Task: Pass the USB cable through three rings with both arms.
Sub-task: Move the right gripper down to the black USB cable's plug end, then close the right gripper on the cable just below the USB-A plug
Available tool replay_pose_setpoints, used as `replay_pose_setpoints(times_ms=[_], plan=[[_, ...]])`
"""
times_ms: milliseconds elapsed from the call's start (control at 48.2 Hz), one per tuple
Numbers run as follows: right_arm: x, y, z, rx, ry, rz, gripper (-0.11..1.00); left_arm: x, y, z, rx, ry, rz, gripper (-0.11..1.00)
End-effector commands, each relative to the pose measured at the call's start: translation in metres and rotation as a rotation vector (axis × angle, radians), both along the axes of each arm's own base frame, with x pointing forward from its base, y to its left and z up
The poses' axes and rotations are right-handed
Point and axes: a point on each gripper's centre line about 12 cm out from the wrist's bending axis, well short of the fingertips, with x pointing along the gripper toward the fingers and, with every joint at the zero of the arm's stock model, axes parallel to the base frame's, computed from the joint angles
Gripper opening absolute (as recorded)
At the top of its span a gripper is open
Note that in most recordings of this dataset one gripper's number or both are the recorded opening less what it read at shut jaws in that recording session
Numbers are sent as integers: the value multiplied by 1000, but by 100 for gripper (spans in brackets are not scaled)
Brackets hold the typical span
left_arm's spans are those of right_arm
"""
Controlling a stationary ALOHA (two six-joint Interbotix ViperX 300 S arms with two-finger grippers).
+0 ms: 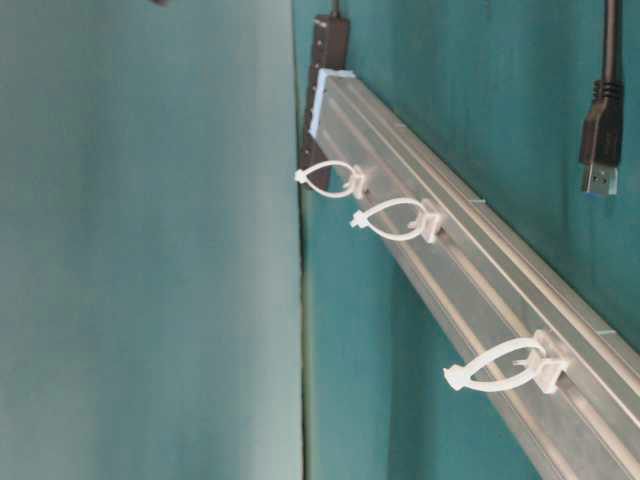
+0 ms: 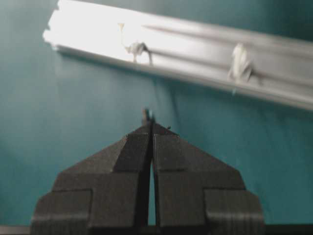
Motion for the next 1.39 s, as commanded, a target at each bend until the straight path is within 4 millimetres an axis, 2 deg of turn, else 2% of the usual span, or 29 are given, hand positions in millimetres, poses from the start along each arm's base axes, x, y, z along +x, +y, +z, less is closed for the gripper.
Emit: replay_pose_setpoints(times_ms=[0, 270, 374, 457, 664, 706, 1038, 1370], plan=[[15, 7, -4, -3, 69, 24, 0, 1, 0, 11, 1, -28, -2, -1], [40, 18, -16, -72, 324, 114, 1, 2, 0, 10, 3, -25, 0, -1], [49, 21, -15, -107, 357, 165, 10, 2, 1, 9, 3, -23, 3, -1], [55, 22, -15, -126, 359, 194, 27, 2, 1, 9, 4, -22, 6, -1], [56, 24, -30, -169, 423, 239, 84, 2, 1, 9, 3, -22, 6, -1], [57, 25, -32, -176, 429, 244, 90, 2, 2, 9, 3, -22, 7, -1], [63, 30, -71, -184, 525, 266, 87, 2, 2, 9, 1, -21, 7, -1], [69, 34, -99, -187, 520, 270, 86, 2, 3, 7, 1, -17, 12, -1]])
